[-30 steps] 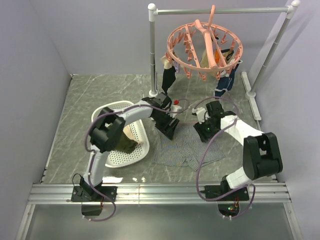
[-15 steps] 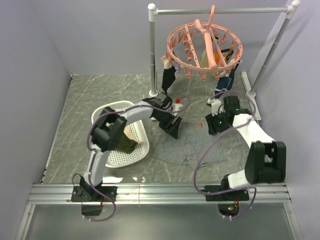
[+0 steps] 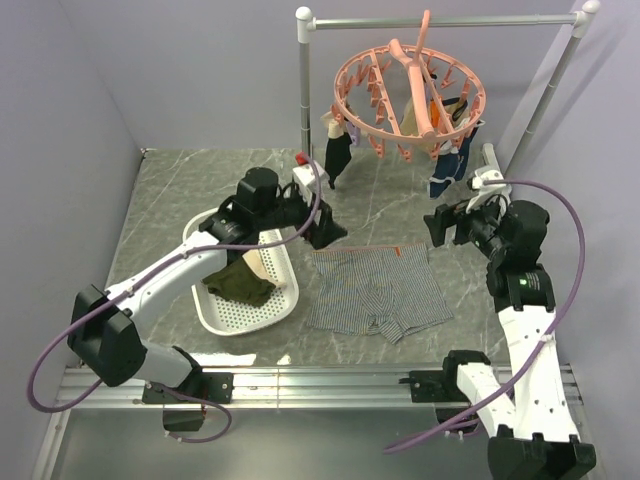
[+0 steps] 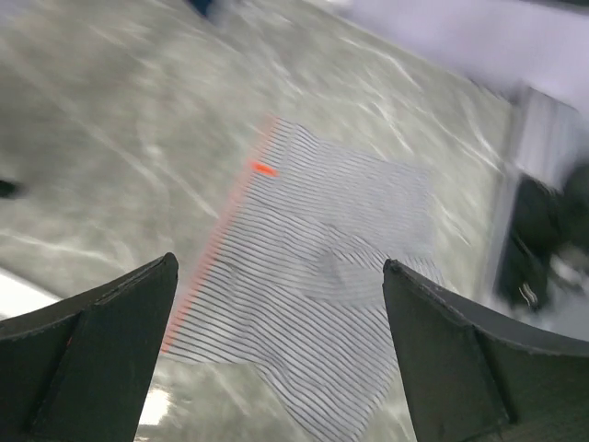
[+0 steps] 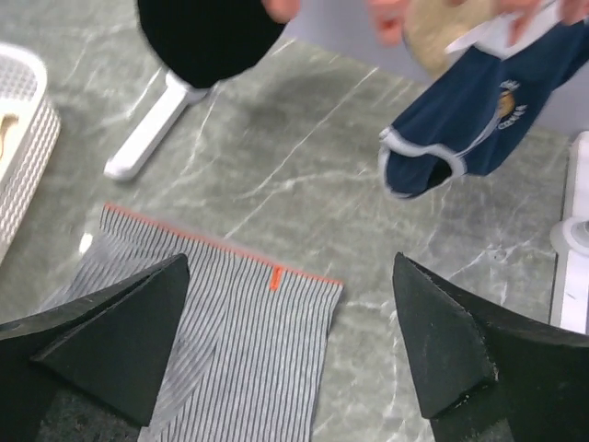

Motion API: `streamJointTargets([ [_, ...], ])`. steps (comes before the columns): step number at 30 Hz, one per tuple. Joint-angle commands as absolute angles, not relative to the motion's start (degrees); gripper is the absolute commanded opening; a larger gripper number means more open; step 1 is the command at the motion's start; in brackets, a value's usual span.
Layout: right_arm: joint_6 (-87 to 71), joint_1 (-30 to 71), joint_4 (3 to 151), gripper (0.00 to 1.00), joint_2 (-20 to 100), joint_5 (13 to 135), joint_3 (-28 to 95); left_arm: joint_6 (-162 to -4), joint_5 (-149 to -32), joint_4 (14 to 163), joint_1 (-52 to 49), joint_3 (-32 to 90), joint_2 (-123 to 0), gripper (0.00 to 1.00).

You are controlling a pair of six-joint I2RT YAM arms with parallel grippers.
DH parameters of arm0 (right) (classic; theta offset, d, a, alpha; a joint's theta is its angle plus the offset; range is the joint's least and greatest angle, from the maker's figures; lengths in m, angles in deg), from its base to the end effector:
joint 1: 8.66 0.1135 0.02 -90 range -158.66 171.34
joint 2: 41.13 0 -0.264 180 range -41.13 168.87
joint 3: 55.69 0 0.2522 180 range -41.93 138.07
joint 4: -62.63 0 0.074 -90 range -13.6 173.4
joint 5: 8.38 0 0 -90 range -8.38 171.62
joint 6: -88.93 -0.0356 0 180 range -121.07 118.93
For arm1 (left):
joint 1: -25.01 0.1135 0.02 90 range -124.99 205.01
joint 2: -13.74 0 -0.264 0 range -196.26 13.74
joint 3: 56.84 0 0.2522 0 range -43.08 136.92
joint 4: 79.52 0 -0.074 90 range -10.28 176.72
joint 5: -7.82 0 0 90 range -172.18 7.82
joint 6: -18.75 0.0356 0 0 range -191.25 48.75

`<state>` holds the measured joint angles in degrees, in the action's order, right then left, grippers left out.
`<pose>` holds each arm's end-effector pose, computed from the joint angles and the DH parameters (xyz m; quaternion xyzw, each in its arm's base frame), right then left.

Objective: Clip the underwear to the hanger

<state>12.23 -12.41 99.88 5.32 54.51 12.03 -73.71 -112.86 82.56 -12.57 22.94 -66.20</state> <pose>0.1754 0.0048 0.3672 -0.2052 0.7618 0.0983 0.6065 0.2469 -0.2129 0.3403 0.3836 0.6973 -0.3951 0.4588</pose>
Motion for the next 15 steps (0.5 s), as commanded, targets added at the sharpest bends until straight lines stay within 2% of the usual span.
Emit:
streamJointTargets([
  [1, 6.5, -12.7, 92.7, 0.98, 6.9, 57.9, 13.2, -79.9, -100.1, 88.9, -12.3, 27.5, -66.1, 0.99],
  [4, 9.7, -12.7, 88.2, 0.99, 7.3, 57.5, 12.0, -80.5, -95.5, 88.2, -12.2, 31.4, -66.8, 0.99],
  [5, 8.9, -12.7, 82.6, 1.0, 7.2, 58.6, 9.8, -80.3, -93.5, 88.5, -12.1, 32.0, -66.9, 0.99],
  [7, 9.6, -12.8, 77.7, 1.0, 6.9, 57.8, 7.8, -80.4, -94.6, 91.8, -11.6, 31.5, -66.2, 0.99],
  [15, 8.5, -12.6, 41.3, 0.92, 7.8, 58.2, -7.7, -82.9, -98.5, 102.7, -11.3, 26.9, -64.6, 0.99],
])
